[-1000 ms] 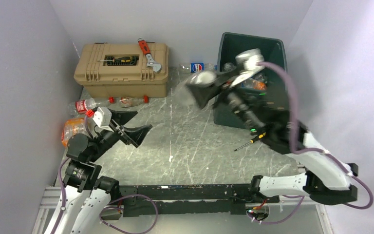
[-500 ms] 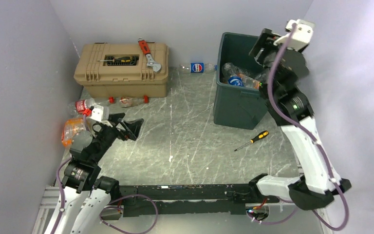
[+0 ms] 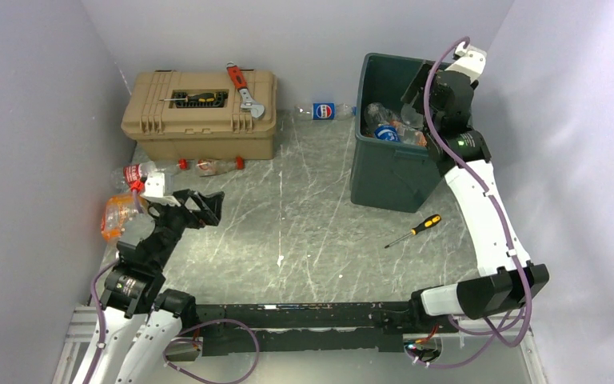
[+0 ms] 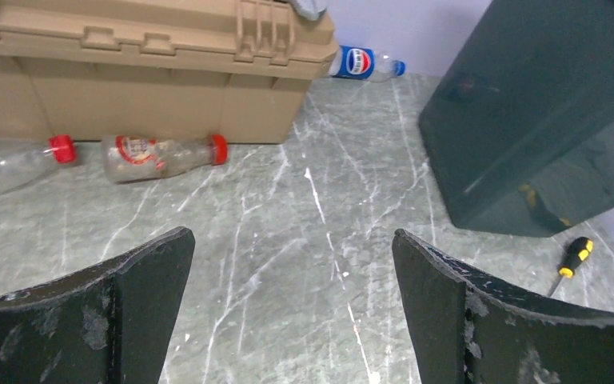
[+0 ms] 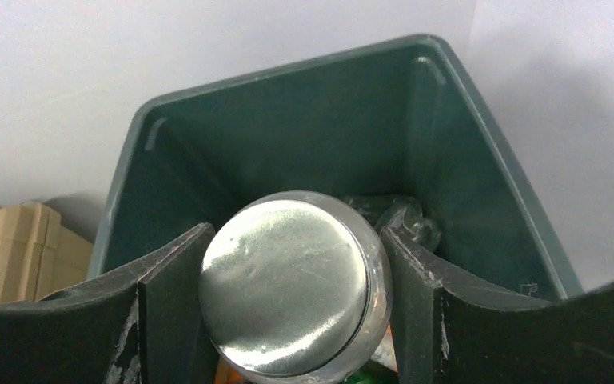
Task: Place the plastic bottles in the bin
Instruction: Place the plastic bottle in the trash bin.
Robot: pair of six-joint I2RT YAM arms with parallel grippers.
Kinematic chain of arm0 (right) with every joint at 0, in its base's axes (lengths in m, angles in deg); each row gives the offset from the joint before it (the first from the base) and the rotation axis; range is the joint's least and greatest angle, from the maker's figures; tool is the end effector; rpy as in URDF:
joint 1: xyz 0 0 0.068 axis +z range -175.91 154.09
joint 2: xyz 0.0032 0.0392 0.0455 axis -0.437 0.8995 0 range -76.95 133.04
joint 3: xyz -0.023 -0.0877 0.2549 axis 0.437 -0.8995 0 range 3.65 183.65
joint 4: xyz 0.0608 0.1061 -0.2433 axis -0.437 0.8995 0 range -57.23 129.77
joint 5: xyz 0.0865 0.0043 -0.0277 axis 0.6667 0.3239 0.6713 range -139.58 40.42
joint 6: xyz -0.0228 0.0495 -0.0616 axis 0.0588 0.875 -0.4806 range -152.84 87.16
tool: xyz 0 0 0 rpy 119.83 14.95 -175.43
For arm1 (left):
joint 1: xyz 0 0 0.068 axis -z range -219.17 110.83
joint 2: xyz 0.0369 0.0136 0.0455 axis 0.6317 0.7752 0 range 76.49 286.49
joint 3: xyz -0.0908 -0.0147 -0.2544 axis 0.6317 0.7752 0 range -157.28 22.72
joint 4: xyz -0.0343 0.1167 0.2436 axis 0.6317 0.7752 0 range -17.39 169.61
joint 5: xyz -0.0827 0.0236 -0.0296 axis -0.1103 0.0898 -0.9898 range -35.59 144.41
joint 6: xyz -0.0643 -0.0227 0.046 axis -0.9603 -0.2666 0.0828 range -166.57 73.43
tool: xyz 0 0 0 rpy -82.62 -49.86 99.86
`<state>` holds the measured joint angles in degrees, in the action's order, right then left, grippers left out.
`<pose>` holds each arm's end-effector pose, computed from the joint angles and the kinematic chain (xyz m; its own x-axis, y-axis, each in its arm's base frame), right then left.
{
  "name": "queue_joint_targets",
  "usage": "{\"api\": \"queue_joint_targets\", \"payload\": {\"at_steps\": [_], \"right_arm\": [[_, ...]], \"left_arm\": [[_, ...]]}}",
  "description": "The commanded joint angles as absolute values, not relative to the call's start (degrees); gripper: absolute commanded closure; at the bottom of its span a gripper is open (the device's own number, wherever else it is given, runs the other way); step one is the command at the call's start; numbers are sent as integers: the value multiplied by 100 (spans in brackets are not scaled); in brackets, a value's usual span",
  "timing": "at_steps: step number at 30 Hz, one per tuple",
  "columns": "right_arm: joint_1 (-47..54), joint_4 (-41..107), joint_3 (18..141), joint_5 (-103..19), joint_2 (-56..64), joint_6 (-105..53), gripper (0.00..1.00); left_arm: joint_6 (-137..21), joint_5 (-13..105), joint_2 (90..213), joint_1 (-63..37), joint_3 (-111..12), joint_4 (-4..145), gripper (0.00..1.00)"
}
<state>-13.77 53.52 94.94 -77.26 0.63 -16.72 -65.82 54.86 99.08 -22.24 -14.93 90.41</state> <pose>0.3347 0.0380 0.4712 -0.0418 0.2425 -0.9692 0.2873 0.9320 0.2208 0.1494 -0.0449 0.3317 -0.1367 -0.3030 -0.9431 0.2529 0.9098 -0.3289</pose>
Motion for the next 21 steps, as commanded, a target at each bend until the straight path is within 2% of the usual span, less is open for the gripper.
{"api": "queue_joint_targets", "payload": {"at_steps": [1,3,6,11,15,21], "right_arm": [[-1523,5277,9414,-7281,-10,-1281,38],[-1519,5336,9458,-7182,-58,-1209,17],[-1519,5407,9562,-6992,-246,-1086,7],[-1397,5506,9741,-6633,-664,-942,1],[-1024,5453,9636,-6179,-1072,-975,0],[-80,5052,8944,-4522,-1766,-1306,2]], "left_arm": [[-6651,6189,9871,-2230,-1753,9194,1],[-6665,6423,9901,-2230,-1753,9270,1],[-6699,6726,9986,-2230,-1770,9403,1],[-6801,7195,10377,-2239,-1997,9838,1],[-6924,7425,10679,-2249,-2114,10098,1],[-7229,7783,11168,-2256,-2235,10397,1]]}}
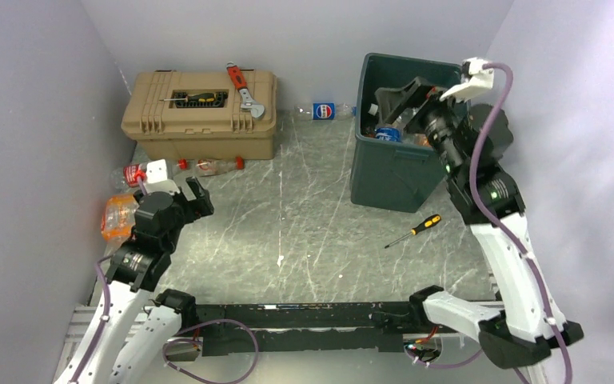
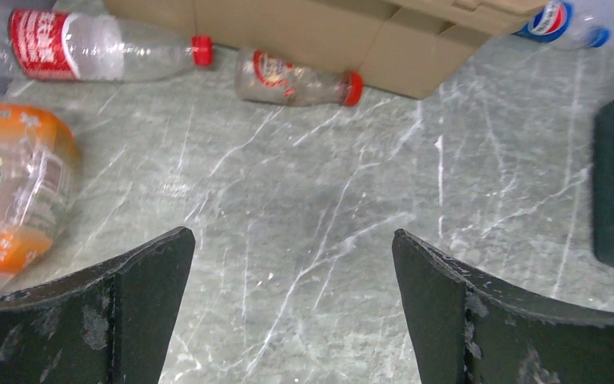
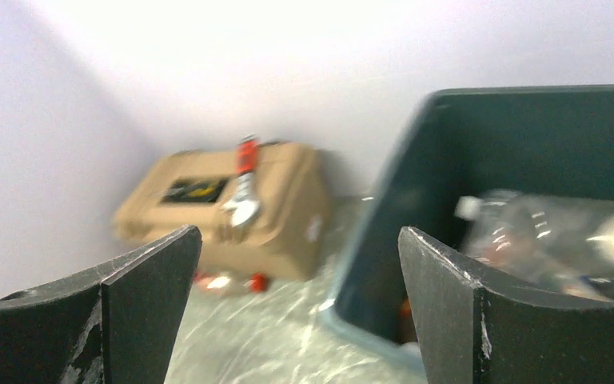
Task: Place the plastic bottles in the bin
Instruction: Place the plastic bottle in the trash bin, then pick up the plastic bottle at the center of the board.
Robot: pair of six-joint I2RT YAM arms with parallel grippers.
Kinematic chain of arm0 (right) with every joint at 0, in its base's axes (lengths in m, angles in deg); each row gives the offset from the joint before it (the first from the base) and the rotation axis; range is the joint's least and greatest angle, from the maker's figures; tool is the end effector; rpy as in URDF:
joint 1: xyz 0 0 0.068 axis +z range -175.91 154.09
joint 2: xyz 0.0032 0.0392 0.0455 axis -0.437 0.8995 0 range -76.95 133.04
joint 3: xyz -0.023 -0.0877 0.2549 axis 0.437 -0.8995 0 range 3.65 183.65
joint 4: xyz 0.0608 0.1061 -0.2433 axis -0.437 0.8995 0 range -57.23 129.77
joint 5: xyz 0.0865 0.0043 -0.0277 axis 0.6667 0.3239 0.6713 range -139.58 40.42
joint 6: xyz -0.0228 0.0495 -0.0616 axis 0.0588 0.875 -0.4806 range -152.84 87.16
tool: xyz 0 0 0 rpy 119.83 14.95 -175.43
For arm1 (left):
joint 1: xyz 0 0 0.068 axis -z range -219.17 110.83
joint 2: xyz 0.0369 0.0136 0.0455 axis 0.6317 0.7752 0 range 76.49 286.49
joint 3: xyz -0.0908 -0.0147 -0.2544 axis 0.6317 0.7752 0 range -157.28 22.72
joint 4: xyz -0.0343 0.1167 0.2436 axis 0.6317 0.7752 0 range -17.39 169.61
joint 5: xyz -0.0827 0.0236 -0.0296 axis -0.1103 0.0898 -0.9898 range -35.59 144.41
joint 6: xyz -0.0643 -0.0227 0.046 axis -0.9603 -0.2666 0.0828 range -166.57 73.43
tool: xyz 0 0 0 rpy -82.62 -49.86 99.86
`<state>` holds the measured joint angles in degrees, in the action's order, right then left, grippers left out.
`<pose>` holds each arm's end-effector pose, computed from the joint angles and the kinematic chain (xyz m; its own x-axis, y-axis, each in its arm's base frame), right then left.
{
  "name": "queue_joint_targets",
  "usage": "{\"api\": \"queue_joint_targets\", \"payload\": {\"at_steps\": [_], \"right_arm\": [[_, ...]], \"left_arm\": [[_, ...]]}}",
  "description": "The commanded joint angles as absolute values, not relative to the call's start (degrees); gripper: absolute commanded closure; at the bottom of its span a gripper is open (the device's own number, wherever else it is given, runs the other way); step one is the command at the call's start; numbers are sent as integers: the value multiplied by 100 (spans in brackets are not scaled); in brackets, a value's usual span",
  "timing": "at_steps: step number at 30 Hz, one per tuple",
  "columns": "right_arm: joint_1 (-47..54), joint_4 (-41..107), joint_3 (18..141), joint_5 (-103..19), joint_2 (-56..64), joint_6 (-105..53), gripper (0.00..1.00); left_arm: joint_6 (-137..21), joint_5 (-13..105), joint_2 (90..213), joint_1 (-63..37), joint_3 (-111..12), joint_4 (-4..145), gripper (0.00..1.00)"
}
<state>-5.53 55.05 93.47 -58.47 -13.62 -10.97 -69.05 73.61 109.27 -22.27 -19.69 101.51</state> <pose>0.2381 0.0766 0.5260 -0.0106 0.3887 -0.9213 -0.2109 0.8998 0.3820 0.1758 -0.0289 0.3106 -0.2832 -0.2913 -0.9138 -0.1413 0.9550 -0.2607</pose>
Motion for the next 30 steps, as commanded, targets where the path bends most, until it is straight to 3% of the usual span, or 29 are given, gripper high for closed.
{"api": "queue_joint_targets", "payload": {"at_steps": [1,8,15,18,25,30], "right_arm": [[32,4953,8740,-4232,-1893,-1306,2],[423,4073,7116,-3467,-2656,-1021,3],[561,3642,6222,-3470,-3180,-852,3],[589,3248,5687,-3523,-3499,-557,4],[645,2303,4612,-3429,-3936,61,5],[656,2476,4480,-3568,-4196,-85,5]], "left_arm": [[-7319,7827,11277,-2263,-2253,10434,1],[-8065,6987,12553,-2829,-2535,10251,1],[-7687,5506,13675,-3846,-2154,8542,6],[-7241,5507,14195,-3849,-1955,7841,11],[-8047,6105,15227,-3856,-1335,5460,11],[-9145,6804,16009,-3858,-1620,5184,1]]}}
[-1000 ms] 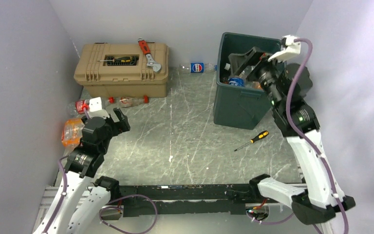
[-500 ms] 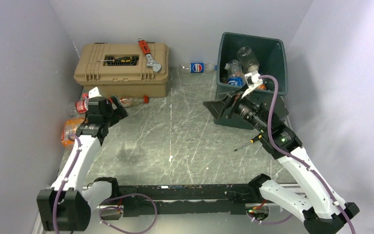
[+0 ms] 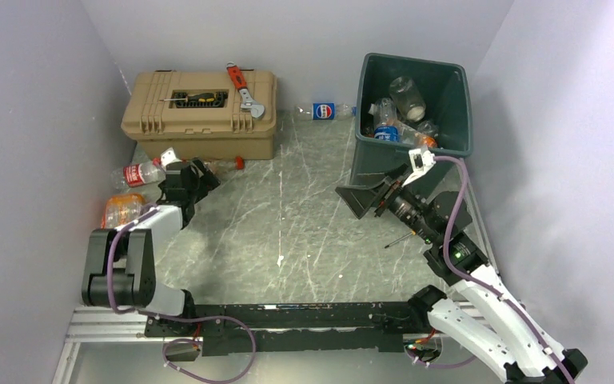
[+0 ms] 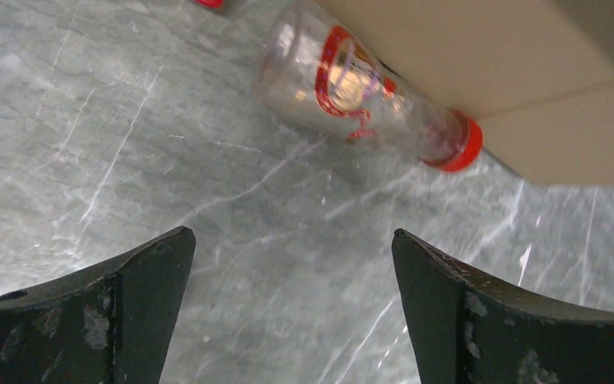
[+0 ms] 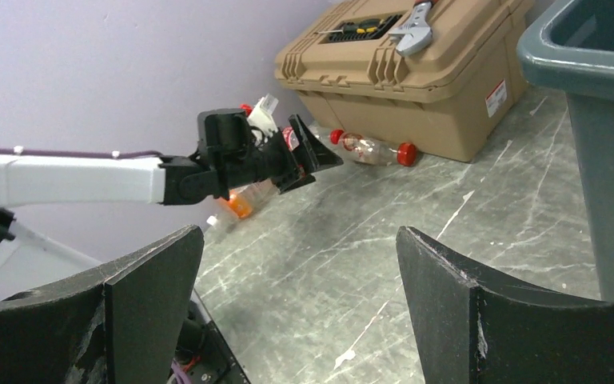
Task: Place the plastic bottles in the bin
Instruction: Pick up the plastic bottle at the center of the board.
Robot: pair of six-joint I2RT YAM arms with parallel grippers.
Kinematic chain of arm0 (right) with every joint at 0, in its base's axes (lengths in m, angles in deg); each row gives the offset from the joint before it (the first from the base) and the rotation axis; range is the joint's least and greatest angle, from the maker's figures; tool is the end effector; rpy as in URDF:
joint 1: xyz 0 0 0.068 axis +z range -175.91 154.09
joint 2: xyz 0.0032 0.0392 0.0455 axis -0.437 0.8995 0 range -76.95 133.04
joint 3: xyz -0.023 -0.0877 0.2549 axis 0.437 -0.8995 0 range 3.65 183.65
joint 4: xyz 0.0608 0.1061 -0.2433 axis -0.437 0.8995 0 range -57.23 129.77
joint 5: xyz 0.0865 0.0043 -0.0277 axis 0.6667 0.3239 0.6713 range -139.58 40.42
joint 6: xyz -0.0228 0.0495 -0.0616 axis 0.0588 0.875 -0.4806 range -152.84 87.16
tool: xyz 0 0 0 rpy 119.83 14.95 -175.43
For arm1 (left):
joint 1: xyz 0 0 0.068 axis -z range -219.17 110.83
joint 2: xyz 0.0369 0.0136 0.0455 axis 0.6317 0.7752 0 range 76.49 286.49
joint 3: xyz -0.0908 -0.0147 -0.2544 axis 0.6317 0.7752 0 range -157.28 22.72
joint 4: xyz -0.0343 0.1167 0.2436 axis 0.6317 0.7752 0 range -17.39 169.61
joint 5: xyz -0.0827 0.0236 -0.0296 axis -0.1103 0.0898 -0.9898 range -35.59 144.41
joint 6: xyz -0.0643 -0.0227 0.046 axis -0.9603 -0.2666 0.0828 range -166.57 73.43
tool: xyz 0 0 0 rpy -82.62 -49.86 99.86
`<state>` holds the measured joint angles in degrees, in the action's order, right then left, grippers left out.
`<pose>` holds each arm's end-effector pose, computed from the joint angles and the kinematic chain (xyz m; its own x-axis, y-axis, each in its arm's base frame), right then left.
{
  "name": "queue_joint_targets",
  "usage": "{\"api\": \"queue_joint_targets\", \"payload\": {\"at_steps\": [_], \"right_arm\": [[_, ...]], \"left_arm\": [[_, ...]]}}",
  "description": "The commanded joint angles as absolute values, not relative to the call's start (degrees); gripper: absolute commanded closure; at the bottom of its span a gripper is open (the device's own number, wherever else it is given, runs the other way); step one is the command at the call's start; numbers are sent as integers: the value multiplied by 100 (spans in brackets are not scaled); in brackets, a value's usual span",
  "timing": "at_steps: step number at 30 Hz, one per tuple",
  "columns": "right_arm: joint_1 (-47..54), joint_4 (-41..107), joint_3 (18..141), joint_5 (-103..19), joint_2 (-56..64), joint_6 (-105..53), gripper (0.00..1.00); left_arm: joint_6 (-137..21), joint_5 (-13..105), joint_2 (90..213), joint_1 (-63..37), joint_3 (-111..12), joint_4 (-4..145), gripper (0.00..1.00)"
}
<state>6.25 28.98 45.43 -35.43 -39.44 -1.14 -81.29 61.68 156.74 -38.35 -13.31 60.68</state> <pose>0.1650 0.1244 0.3718 -0.2780 0.4271 -0.8604 -0.6758 0.5496 0.4911 0.3241 0.0044 0.1581 -0.3863 -0.5594 -0.7334 -0.3803 0.8209 -0.4260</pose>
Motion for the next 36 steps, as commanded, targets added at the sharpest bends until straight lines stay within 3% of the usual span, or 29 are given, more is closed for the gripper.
{"api": "queue_joint_targets", "payload": {"at_steps": [1,6,12,20,33,36], "right_arm": [[660,2479,4456,-3596,-4250,-104,5],[668,2377,4310,-3505,-4327,20,5],[707,2451,4242,-3332,-4284,113,6],[785,2676,4180,-3681,-4390,-27,5],[792,2885,4185,-3864,-4444,-155,5],[792,2898,4131,-3922,-4486,-155,5]], "left_arm": [[-9361,6867,16149,-3856,-1629,5104,1],[-10804,6940,16838,-3860,-1339,4010,1],[-11811,7304,17911,-3738,-886,1694,0],[-12183,7410,18690,-3719,-1177,1221,1],[-12531,7356,19364,-3728,-1649,1820,29],[-12480,7264,19417,-3728,-1678,1799,40]]}}
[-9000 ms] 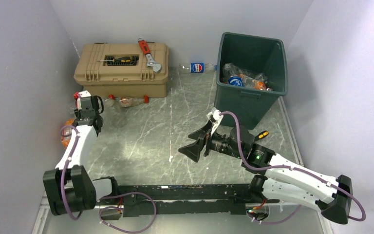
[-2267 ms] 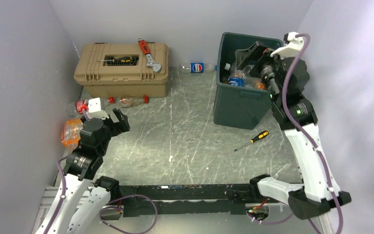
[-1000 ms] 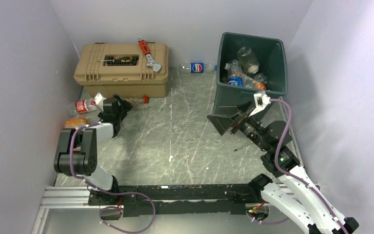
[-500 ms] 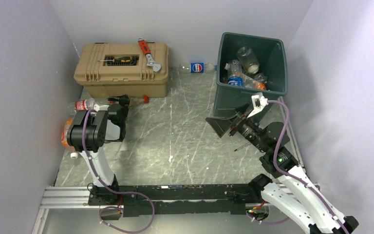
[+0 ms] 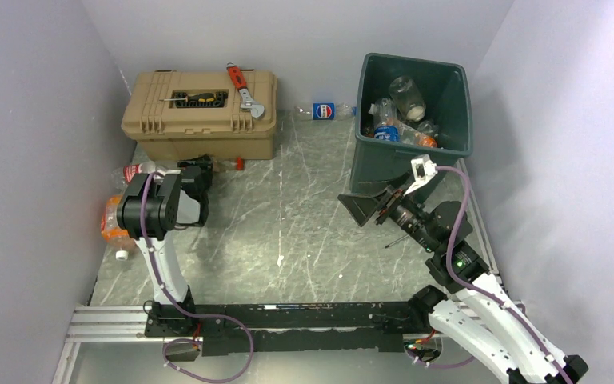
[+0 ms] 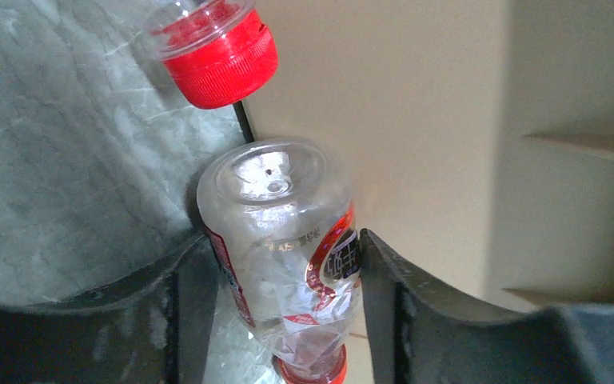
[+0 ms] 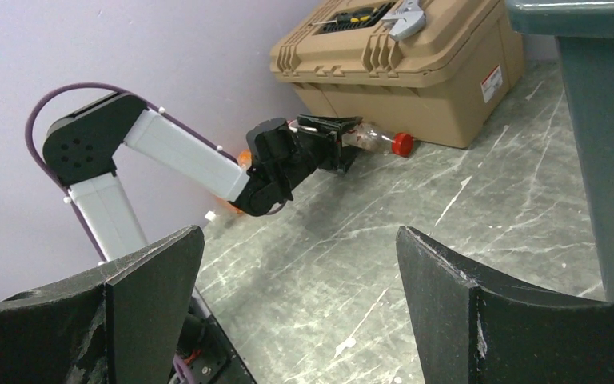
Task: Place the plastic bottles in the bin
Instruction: Pick up the plastic bottle at the center of the board.
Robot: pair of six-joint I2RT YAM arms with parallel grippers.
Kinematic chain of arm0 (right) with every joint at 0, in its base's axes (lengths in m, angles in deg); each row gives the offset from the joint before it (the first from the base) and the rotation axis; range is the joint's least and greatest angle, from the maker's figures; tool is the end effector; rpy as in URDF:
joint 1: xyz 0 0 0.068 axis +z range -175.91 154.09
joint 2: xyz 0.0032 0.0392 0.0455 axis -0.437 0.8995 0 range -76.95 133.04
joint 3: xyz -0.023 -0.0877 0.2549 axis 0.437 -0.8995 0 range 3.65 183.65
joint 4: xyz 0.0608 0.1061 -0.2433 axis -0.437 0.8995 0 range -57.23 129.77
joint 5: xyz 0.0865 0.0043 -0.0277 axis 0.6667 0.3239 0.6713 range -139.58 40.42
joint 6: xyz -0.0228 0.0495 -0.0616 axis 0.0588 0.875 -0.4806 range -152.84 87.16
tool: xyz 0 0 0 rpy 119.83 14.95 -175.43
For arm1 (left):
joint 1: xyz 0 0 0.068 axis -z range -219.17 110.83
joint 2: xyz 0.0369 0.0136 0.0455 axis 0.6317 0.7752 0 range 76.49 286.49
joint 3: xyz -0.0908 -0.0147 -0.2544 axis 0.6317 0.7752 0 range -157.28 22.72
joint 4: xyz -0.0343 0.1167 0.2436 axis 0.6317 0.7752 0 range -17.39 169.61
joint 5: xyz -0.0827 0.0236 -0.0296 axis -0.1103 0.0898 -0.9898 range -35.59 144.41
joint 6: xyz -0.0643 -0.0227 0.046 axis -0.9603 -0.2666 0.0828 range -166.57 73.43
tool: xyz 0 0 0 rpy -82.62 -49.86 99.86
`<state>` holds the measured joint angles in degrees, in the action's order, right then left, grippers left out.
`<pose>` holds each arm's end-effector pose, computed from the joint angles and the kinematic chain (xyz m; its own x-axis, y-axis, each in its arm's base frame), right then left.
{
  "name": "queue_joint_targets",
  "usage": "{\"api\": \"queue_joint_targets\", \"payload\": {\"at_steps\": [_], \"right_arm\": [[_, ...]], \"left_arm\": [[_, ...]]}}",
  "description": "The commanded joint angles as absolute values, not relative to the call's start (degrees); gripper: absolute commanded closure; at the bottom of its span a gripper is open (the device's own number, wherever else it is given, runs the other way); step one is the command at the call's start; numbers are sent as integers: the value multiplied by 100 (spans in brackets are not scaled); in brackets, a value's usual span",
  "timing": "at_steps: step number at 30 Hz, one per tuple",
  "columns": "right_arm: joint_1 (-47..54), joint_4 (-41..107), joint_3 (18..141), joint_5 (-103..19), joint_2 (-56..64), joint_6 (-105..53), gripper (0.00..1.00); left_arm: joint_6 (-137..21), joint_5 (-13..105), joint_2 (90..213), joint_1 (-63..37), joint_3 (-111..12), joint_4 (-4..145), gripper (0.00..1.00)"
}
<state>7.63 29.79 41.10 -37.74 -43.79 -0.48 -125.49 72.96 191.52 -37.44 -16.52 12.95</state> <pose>0.1547 0.1201 0.3538 -0.2912 0.4355 -0.8518 -0.6565 0.5567 0.5090 0.3887 0.0110 0.0773 0.2181 -0.9374 -0.2713 -0.3256 0.1922 -0.9258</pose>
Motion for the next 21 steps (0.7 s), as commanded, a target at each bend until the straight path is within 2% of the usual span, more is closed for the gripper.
{"api": "queue_joint_targets", "payload": {"at_steps": [1,4,10,14,21], "right_arm": [[792,2912,4112,-3935,-4507,-163,5],[791,2934,4081,-3972,-4561,-159,5],[790,2910,4042,-3965,-4614,-75,6],[792,2833,4003,-3922,-4645,43,6],[795,2680,3946,-3803,-4573,168,6]], "left_arm": [[-12468,7247,19425,-3726,-1656,1747,44],[-12429,7241,19408,-3726,-1517,1470,57],[-12367,7200,19041,-3728,-1076,1009,78],[-12345,7186,18592,-3734,-646,869,100],[-12550,6722,17249,-3728,539,611,100]]}}
